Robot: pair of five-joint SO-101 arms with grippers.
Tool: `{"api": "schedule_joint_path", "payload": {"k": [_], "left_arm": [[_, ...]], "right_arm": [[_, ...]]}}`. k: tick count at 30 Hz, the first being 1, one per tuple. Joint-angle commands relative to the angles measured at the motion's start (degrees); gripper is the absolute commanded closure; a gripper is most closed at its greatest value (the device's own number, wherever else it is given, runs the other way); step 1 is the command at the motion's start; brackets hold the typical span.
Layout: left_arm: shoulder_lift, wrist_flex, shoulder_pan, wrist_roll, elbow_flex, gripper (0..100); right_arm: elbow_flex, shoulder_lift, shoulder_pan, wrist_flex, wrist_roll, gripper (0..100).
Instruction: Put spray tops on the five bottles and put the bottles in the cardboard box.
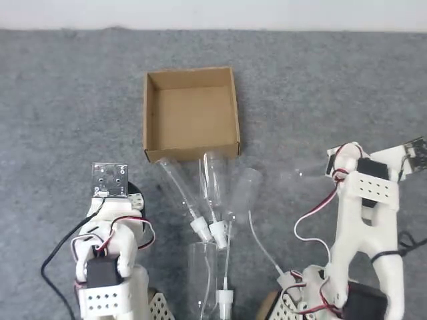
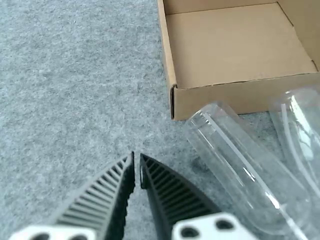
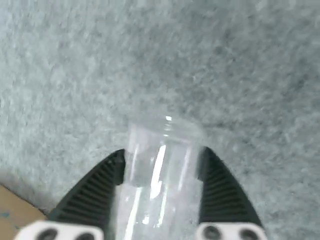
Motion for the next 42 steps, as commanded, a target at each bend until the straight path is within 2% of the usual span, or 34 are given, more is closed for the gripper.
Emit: {"api": "schedule_joint_path", "payload": {"k": [1, 4, 13, 24, 31, 42], "left_arm": [[-1.0, -1.1, -0.3, -0.5, -1.6, 98], [-1.0, -1.2, -0.3, -0.5, -1.3, 98], [-1.0, -1.2, -0.3, -0.5, -1.3, 98], [-1.0, -1.2, -0.3, -0.5, -1.3, 98], [-1.0, -1.2, -0.3, -0.5, -1.3, 98], [-1.0, -1.2, -0.3, -0.6, -1.2, 98]], "right_arm": [[-0.5, -3.1, 0.0, -0.6, 1.1, 73.8], [0.0, -3.2, -0.8, -0.5, 0.9, 69.1], [0.0, -3.7, -2.2, 0.0, 1.2, 69.0], [-8.4, -3.7, -2.9, 10.5, 6.6, 69.1], [-13.8, -3.7, -7.1, 18.3, 13.1, 69.1], [-16.0, -3.7, -7.5, 24.9, 30.5, 69.1]]}}
